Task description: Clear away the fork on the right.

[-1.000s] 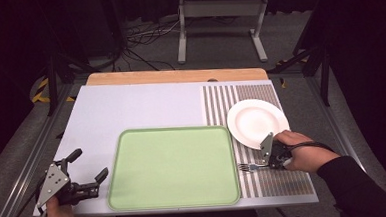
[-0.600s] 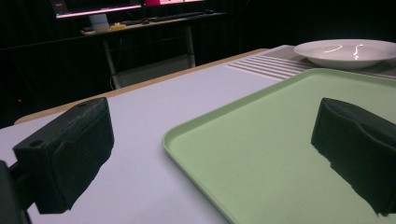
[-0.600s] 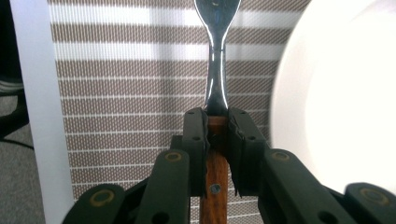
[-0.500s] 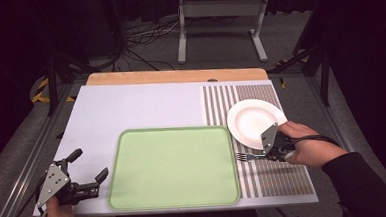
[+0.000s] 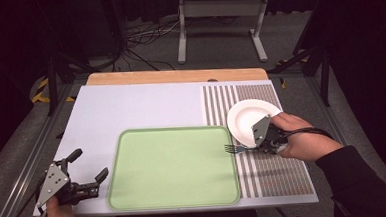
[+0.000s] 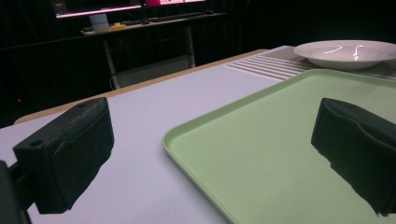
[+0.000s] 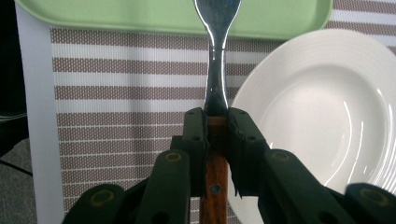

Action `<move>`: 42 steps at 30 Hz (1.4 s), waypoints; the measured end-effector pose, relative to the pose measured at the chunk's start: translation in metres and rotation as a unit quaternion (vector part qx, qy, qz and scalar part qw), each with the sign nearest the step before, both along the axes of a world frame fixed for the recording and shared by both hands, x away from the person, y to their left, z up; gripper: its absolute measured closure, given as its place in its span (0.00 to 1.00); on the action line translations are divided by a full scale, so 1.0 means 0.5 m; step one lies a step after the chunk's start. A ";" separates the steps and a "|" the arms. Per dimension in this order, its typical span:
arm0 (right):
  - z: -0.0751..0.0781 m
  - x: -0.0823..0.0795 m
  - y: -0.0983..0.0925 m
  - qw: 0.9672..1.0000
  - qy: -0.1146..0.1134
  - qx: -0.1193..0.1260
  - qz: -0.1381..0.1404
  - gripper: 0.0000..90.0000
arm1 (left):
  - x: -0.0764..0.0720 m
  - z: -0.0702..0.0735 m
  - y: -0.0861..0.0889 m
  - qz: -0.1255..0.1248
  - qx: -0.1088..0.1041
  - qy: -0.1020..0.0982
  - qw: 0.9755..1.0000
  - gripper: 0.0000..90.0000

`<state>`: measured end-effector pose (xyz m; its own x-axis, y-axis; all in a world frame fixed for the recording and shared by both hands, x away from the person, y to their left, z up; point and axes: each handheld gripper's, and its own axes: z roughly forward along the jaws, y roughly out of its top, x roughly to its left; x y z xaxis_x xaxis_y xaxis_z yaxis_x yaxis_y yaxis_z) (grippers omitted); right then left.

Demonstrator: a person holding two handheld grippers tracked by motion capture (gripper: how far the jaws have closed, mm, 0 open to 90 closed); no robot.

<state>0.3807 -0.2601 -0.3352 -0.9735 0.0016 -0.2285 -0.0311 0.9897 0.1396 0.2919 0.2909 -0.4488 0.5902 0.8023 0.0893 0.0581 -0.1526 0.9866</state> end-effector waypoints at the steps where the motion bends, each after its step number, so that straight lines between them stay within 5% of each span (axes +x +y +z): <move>1: 0.000 0.000 0.000 1.000 0.000 0.000 0.000 0.87 | 0.000 0.000 0.000 0.000 0.000 0.000 1.000 0.00; 13: 0.027 0.006 0.079 1.000 -0.005 0.015 0.010 0.87 | 0.000 0.001 0.002 -0.002 -0.003 0.000 1.000 0.00; 26: 0.018 0.011 0.151 0.999 0.000 0.034 0.012 0.87 | 0.000 0.001 0.003 -0.003 -0.001 -0.001 1.000 0.00; 33: 0.013 0.006 0.182 0.995 0.025 0.075 -0.053 0.87 | -0.001 0.002 0.003 -0.003 -0.002 -0.002 1.000 0.00; 37: 0.011 0.001 0.198 0.990 0.042 0.085 -0.106 0.87 | 0.000 0.002 0.003 -0.003 -0.002 -0.002 1.000 0.00; 42: 0.008 -0.004 0.209 0.979 0.057 0.105 -0.167 0.87 | -0.001 0.002 0.003 -0.003 -0.002 -0.003 1.000 0.00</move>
<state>0.3786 -0.1557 -0.3312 -0.9298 0.3595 -0.0790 0.3170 0.8913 0.3242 0.2916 0.2924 -0.4479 0.5937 0.7997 0.0890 0.0519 -0.1485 0.9875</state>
